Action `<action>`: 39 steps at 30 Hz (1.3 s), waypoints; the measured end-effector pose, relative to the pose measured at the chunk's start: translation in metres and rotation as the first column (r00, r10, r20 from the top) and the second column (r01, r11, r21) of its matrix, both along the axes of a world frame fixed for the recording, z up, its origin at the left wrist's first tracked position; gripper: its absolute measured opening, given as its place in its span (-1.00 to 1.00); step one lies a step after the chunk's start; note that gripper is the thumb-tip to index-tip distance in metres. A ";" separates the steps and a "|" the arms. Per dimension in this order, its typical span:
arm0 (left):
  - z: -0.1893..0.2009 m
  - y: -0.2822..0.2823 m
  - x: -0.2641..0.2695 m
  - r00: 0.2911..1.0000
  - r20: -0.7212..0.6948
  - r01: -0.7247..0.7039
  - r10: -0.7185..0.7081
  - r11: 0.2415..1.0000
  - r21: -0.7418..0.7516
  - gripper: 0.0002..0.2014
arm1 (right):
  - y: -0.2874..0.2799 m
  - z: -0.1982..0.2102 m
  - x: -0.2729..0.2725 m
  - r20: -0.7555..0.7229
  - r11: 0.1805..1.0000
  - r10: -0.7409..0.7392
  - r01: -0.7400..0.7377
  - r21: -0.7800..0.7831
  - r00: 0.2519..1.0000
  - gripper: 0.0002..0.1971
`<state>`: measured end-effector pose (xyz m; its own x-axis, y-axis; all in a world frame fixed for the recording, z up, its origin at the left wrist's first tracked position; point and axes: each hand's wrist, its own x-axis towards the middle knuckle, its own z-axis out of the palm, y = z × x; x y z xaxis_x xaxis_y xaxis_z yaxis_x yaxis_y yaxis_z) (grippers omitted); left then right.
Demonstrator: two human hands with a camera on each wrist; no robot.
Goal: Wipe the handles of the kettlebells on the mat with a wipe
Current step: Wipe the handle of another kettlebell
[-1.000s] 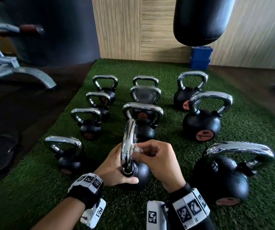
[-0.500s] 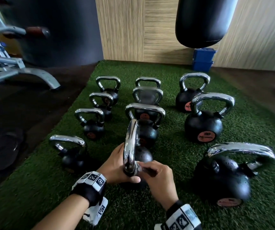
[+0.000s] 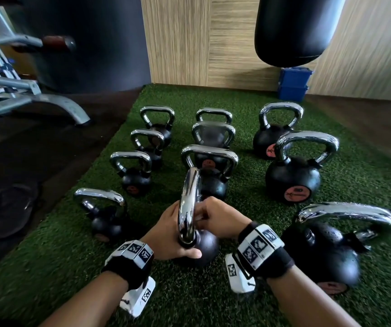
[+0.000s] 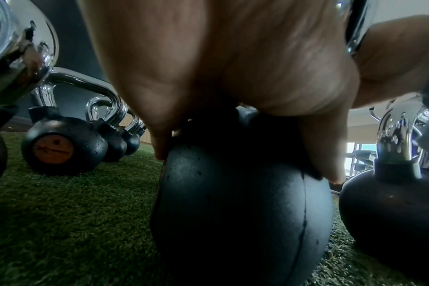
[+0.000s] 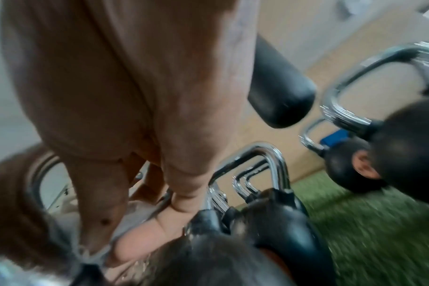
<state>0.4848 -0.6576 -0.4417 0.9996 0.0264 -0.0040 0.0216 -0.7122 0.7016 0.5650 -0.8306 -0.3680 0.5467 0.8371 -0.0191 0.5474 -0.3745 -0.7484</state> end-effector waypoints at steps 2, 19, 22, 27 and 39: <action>0.002 0.000 0.004 0.996 0.054 0.076 -0.074 0.996 -0.045 0.22 | 0.005 0.002 0.006 0.078 0.997 0.002 0.004 -0.074 0.997 -0.69; 0.007 -0.003 0.007 0.977 0.165 0.137 -0.138 0.990 0.013 0.18 | 0.009 -0.031 0.005 -0.836 0.802 0.320 0.343 0.490 0.446 -0.70; 0.003 -0.002 0.004 0.988 0.113 0.104 -0.103 0.995 -0.007 0.01 | 0.019 -0.030 0.005 -0.822 0.725 0.319 0.437 0.533 0.472 -0.77; 0.004 0.000 0.002 0.992 0.104 0.071 -0.069 0.997 -0.022 0.11 | 0.033 -0.033 0.009 -0.804 0.598 0.194 0.582 0.551 0.562 -0.80; 0.008 -0.004 -0.001 0.982 0.173 0.072 -0.075 0.997 0.027 0.29 | 0.036 -0.028 0.032 -0.395 0.581 -0.514 0.648 0.493 0.762 -0.81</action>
